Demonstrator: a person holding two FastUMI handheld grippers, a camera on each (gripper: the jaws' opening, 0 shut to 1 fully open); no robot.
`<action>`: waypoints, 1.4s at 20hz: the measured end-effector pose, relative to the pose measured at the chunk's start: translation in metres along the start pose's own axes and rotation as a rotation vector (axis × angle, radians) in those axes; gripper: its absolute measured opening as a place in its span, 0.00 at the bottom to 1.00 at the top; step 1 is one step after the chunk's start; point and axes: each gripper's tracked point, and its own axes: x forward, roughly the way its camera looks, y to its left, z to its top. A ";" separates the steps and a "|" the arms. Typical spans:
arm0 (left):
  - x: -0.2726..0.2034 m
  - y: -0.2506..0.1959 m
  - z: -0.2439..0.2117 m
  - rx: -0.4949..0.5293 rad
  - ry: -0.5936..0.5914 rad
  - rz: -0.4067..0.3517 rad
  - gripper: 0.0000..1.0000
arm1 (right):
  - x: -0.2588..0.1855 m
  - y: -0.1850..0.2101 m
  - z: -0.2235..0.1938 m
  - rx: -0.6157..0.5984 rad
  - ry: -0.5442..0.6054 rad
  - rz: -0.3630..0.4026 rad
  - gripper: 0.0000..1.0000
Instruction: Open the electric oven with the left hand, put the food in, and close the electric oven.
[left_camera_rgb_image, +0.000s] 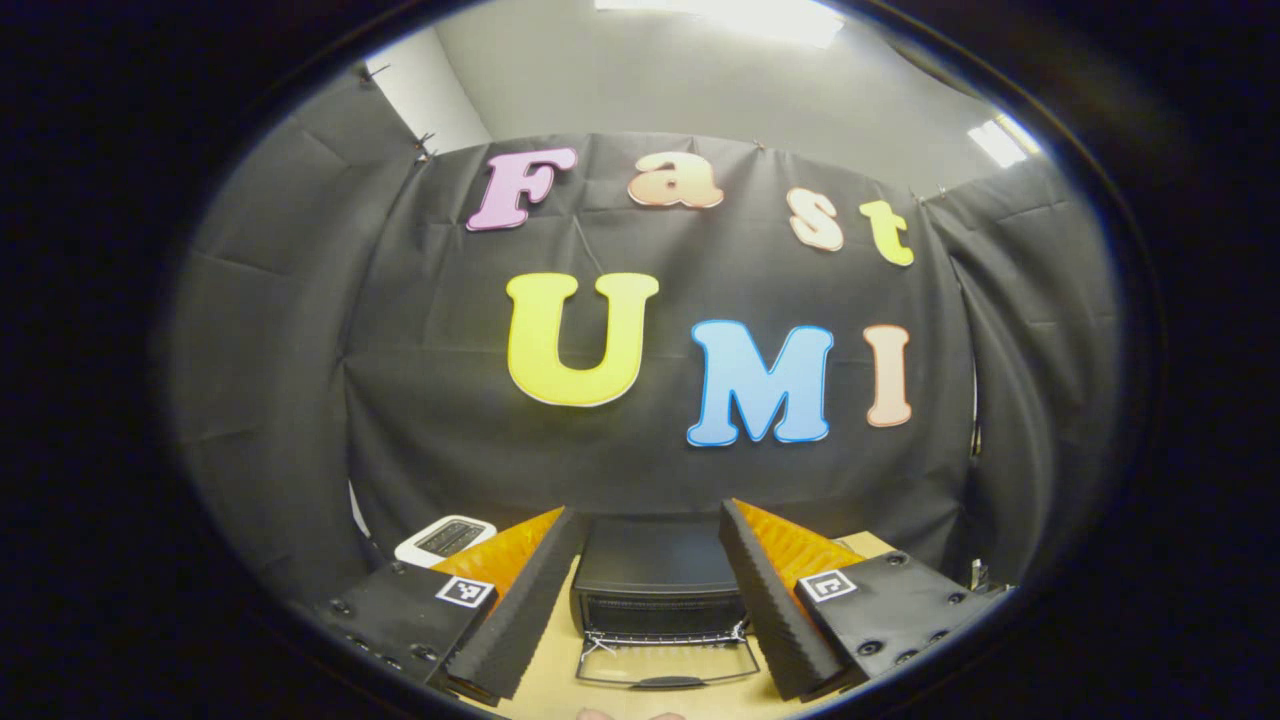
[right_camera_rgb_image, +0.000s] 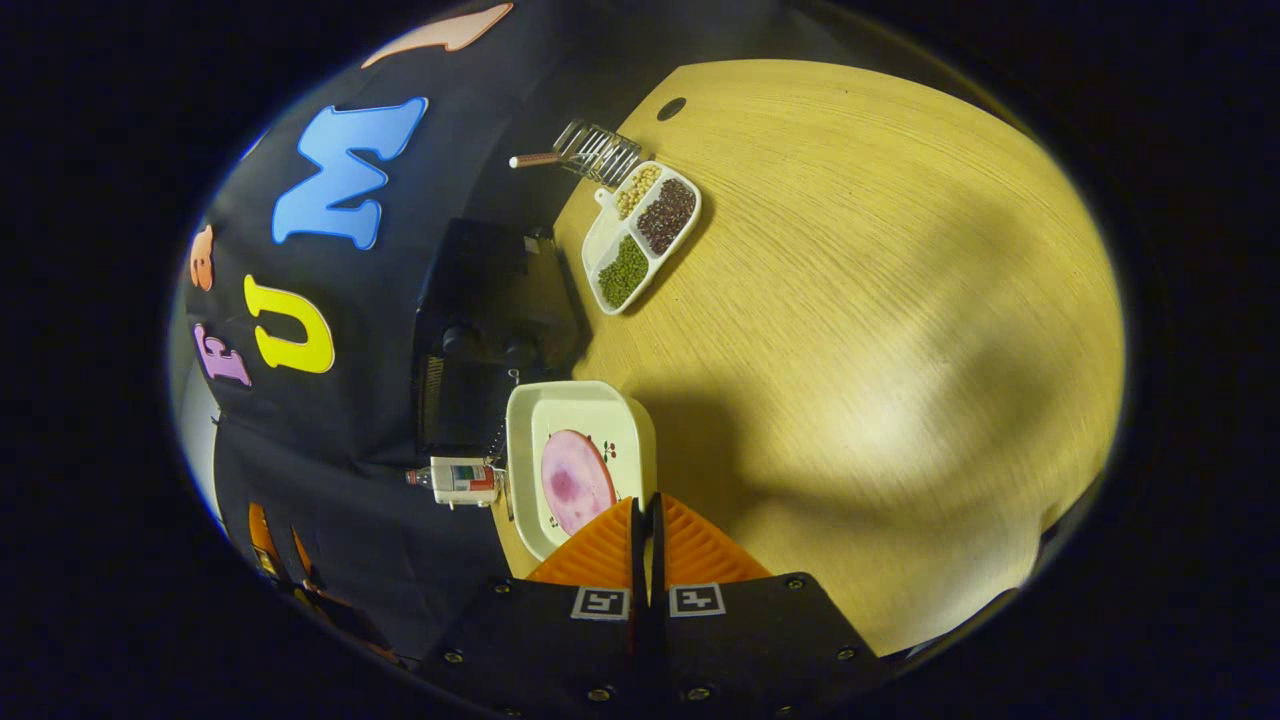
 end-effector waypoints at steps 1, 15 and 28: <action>0.000 0.003 0.002 0.001 -0.006 -0.005 0.99 | 0.001 0.008 -0.004 0.011 -0.016 -0.009 0.00; -0.012 0.086 0.002 -0.021 -0.036 -0.001 0.99 | 0.062 0.116 -0.063 0.281 -0.162 -0.062 0.00; -0.016 0.163 -0.016 -0.042 0.003 0.090 0.99 | 0.182 0.190 -0.031 0.478 -0.333 -0.070 0.01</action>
